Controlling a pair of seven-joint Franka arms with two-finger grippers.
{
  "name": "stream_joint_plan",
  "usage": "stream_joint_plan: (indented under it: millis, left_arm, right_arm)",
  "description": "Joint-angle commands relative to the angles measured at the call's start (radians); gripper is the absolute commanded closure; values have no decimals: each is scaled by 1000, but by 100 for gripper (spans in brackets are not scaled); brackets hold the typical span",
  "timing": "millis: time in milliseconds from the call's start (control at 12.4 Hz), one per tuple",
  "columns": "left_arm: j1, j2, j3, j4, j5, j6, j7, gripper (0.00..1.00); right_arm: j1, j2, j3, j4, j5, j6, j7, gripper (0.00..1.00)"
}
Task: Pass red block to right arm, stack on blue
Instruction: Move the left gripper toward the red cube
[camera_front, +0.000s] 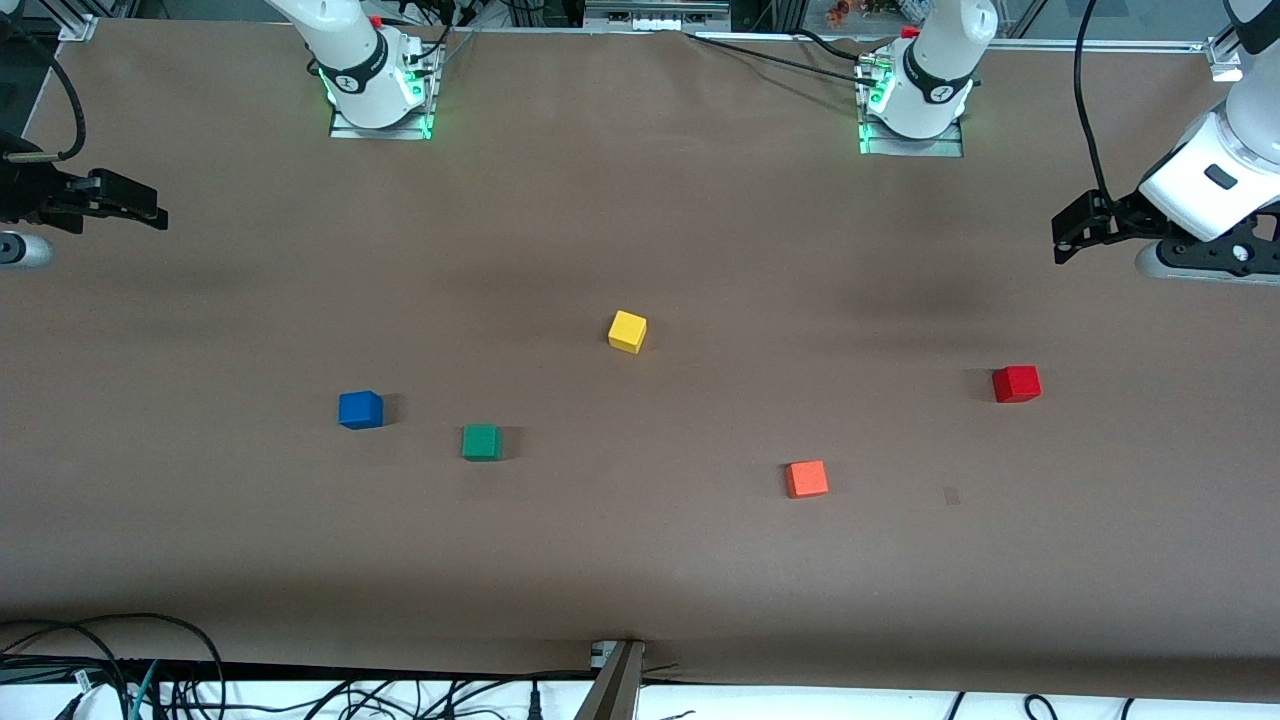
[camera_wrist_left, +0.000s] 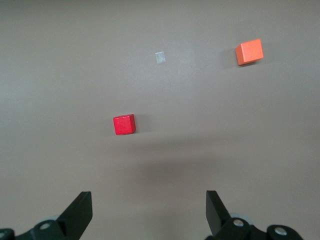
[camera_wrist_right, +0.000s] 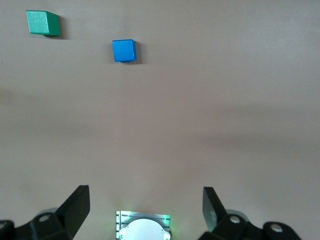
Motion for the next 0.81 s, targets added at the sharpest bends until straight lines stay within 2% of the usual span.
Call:
stream_joint_plan:
  millis: [0, 728]
  left_arm:
    - [-7, 8, 7, 18, -7, -12, 22, 0]
    - [-7, 31, 5, 55, -7, -54, 21, 0]
  right_arm:
    - [-12, 0, 11, 14, -11, -4, -10, 0]
    - [-11, 9, 13, 24, -9, -5, -7, 0]
